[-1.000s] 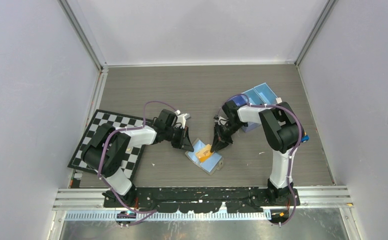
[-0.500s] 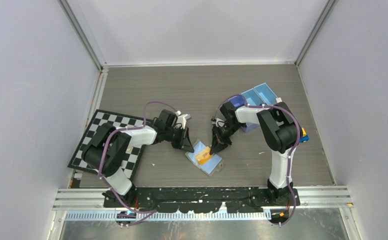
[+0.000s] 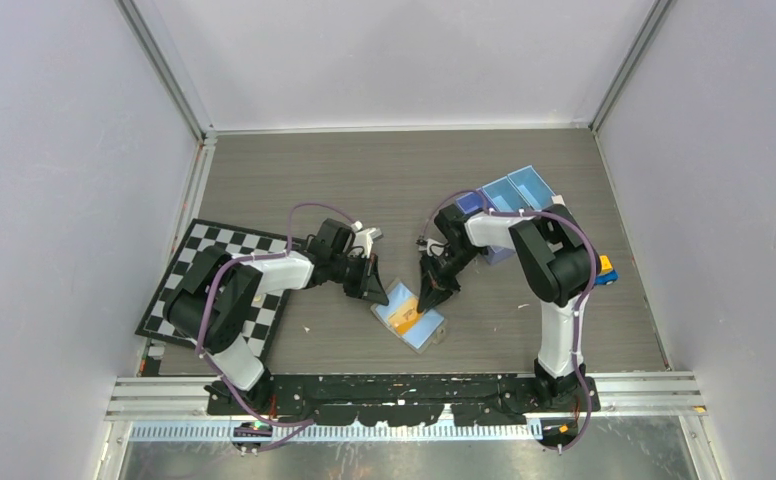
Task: Put the credit cards into the card holder
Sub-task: Insert the credit card into the card holder.
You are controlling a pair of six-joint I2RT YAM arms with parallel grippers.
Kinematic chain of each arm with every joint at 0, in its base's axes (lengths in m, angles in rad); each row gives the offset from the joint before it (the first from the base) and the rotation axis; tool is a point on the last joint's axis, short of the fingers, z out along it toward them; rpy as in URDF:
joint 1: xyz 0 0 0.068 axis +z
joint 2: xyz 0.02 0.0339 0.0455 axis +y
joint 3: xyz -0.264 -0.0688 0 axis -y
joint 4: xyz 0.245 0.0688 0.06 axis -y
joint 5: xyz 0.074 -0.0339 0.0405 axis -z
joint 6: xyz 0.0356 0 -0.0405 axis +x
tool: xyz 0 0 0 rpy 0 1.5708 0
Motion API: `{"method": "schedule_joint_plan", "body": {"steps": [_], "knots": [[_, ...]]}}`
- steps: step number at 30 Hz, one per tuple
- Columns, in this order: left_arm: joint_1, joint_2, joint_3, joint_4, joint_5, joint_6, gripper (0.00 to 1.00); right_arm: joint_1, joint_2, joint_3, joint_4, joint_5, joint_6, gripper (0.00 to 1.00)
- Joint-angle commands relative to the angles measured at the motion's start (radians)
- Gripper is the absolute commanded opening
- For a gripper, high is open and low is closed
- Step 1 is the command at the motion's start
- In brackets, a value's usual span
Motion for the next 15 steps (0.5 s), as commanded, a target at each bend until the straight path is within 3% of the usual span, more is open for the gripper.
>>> {"method": "schedule_joint_plan", "body": {"steps": [1, 10, 15], "knots": [[-0.007, -0.007, 0.002, 0.037, 0.064, 0.008, 0.0, 0.009, 0.06, 0.022, 0.035, 0.131, 0.039, 0.01], [-0.011, -0.003, 0.004, 0.039, 0.07, 0.001, 0.0, 0.009, 0.065, 0.038, 0.082, 0.128, 0.065, 0.01], [-0.012, -0.007, 0.002, 0.013, 0.022, -0.016, 0.0, 0.008, 0.043, 0.031, 0.084, 0.15, 0.065, 0.08]]}}
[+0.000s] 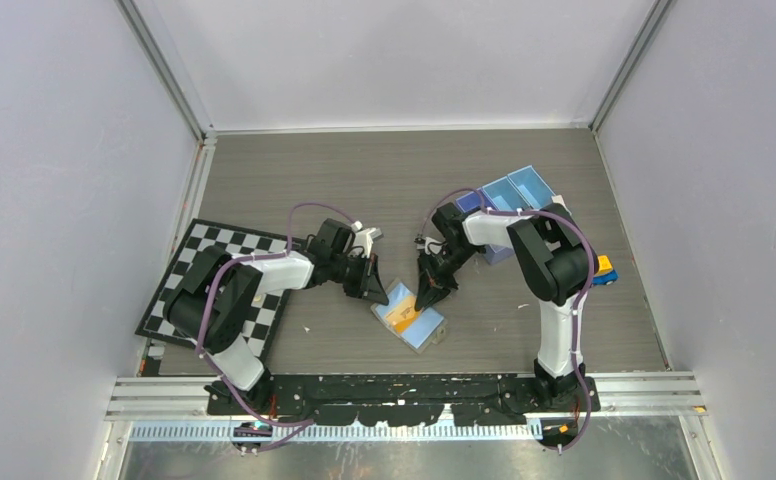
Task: Put the credit cards into the card holder
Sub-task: Insert the credit card into the card holder.
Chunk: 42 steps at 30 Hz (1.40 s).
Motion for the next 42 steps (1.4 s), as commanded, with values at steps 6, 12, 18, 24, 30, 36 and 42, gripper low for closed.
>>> {"method": "schedule_joint_plan", "body": {"steps": [6, 12, 18, 24, 30, 36, 42], "knots": [[-0.012, -0.031, -0.051, 0.05, -0.056, -0.107, 0.0, 0.004, -0.073, -0.015, 0.055, 0.205, 0.054, 0.19], [-0.031, -0.044, -0.132, 0.182, -0.089, -0.229, 0.0, 0.005, -0.178, -0.002, 0.011, 0.289, 0.061, 0.29], [-0.068, -0.087, -0.164, 0.232, -0.157, -0.303, 0.0, 0.005, -0.248, 0.013, -0.033, 0.315, 0.062, 0.31], [-0.077, -0.149, -0.18, 0.212, -0.227, -0.332, 0.0, 0.005, -0.372, -0.042, -0.023, 0.353, 0.141, 0.33], [-0.09, -0.198, -0.18, 0.161, -0.233, -0.334, 0.05, 0.03, -0.553, -0.151, 0.019, 0.392, 0.298, 0.31], [-0.103, -0.201, -0.164, 0.11, -0.222, -0.307, 0.16, 0.129, -0.665, -0.258, 0.13, 0.443, 0.475, 0.28], [-0.103, -0.228, -0.139, 0.039, -0.235, -0.258, 0.28, 0.199, -0.66, -0.335, 0.243, 0.549, 0.633, 0.28]]}}
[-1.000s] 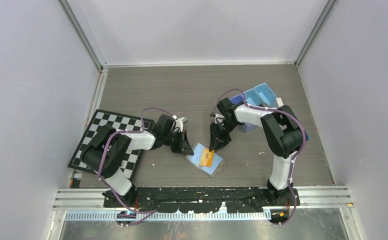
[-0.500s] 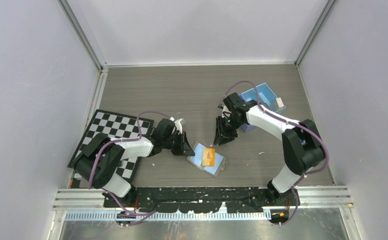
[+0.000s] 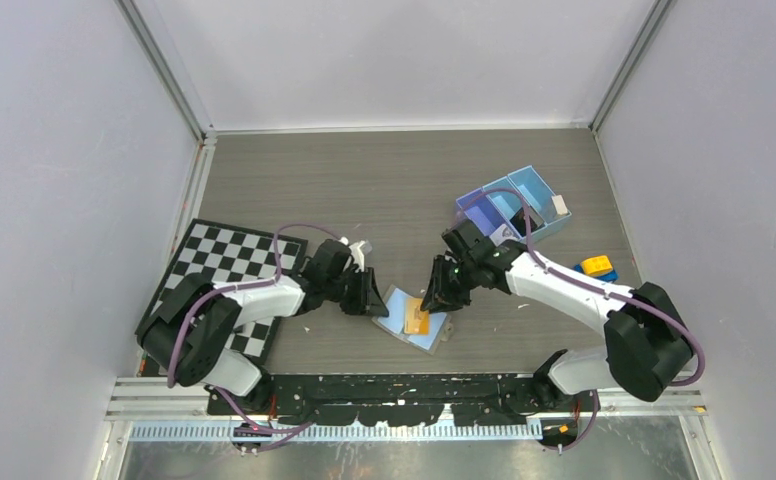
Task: Put the credit cards into the card holder
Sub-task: Insert the credit card into the card holder.
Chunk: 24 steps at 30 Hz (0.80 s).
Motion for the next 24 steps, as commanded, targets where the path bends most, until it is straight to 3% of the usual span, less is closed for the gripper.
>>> {"method": "schedule_joint_plan", "body": {"steps": [1, 9, 24], "knots": [[-0.004, -0.051, 0.045, -0.065, -0.014, 0.055, 0.3, 0.035, -0.002, -0.039, 0.116, 0.103, 0.163, 0.28], [-0.004, -0.059, 0.075, -0.119, -0.012, 0.106, 0.39, 0.084, 0.064, -0.05, 0.098, 0.187, 0.212, 0.29], [-0.004, -0.01, 0.091, -0.094, 0.037, 0.101, 0.11, 0.121, 0.024, -0.142, 0.103, 0.286, 0.265, 0.3]]}}
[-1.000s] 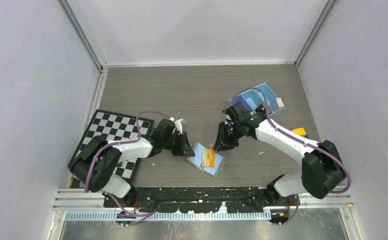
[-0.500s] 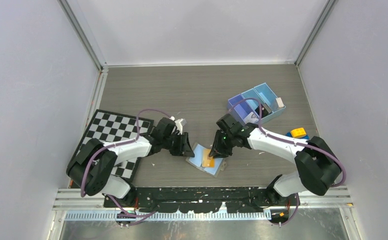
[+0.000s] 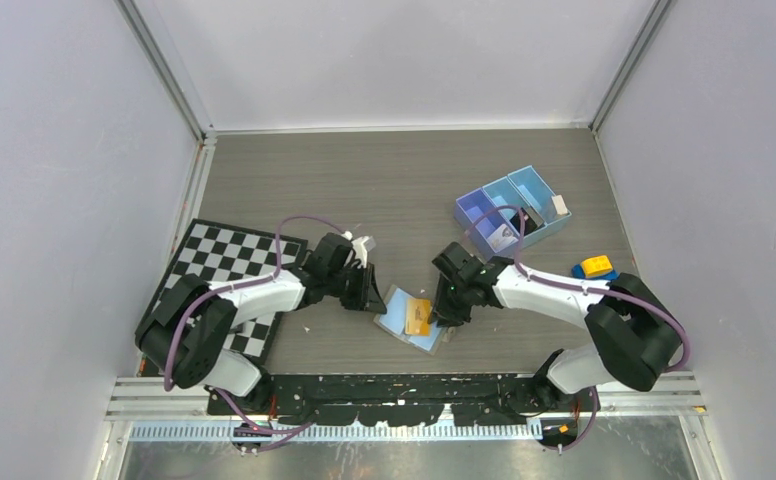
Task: Put the credit cards into the card holder
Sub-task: Insert the credit card into the card holder.
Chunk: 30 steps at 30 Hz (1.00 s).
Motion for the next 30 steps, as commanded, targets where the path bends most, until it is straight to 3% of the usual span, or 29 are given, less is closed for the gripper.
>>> {"method": "schedule_joint_plan", "body": {"steps": [1, 6, 11, 22, 30], "knots": [[-0.004, 0.008, 0.026, 0.018, 0.038, 0.004, 0.09, 0.013, -0.05, -0.042, 0.048, 0.042, 0.047, 0.31], [-0.004, -0.012, -0.01, 0.044, 0.025, 0.003, 0.01, 0.015, -0.122, -0.066, 0.049, 0.079, 0.056, 0.34], [-0.003, -0.043, -0.057, 0.092, -0.016, -0.045, 0.0, 0.016, -0.207, -0.094, 0.063, 0.152, 0.066, 0.37], [-0.033, -0.196, -0.177, 0.144, -0.206, -0.189, 0.0, 0.026, -0.17, -0.108, 0.159, 0.126, 0.064, 0.36], [-0.033, -0.199, -0.191, 0.15, -0.208, -0.203, 0.0, 0.027, -0.129, -0.092, 0.185, 0.103, 0.067, 0.32]]}}
